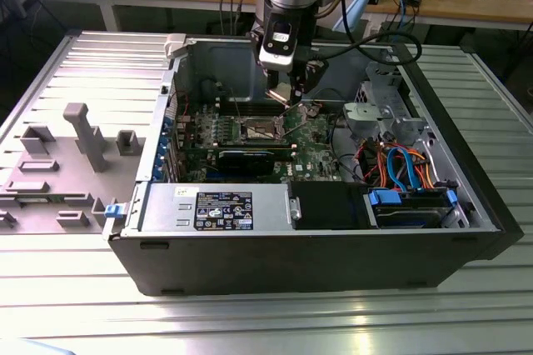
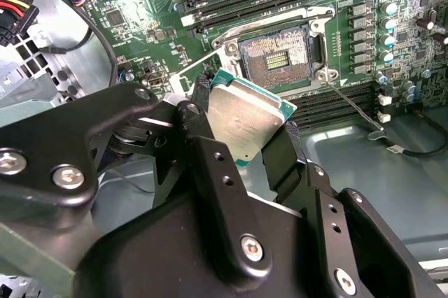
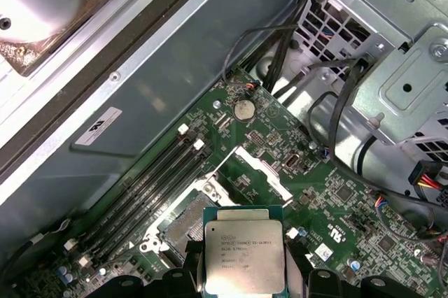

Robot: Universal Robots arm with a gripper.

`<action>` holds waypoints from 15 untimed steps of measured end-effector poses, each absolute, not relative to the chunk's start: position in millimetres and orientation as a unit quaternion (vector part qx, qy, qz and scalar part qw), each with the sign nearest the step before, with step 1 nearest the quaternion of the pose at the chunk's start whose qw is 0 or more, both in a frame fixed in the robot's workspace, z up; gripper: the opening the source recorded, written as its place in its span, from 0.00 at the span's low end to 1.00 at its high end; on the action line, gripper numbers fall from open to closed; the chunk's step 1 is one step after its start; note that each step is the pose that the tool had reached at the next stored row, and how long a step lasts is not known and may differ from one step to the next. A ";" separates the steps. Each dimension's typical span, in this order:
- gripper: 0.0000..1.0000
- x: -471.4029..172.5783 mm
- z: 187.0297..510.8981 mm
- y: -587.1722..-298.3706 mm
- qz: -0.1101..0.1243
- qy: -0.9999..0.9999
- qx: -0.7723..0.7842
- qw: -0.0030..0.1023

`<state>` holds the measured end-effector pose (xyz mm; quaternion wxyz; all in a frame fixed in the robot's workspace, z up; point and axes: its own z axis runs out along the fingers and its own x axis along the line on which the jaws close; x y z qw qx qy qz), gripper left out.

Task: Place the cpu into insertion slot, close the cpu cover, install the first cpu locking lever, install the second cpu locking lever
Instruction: 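Place the cpu into insertion slot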

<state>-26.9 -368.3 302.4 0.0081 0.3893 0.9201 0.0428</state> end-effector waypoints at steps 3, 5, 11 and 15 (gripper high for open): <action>0.55 -26.9 302.4 -368.3 0.043 0.919 0.393 0.008; 0.55 -26.9 302.3 -368.3 0.043 0.917 0.396 0.008; 0.55 -26.9 302.2 -368.2 0.041 0.913 0.405 0.009; 0.55 -26.9 302.2 -368.3 0.038 0.911 0.411 0.011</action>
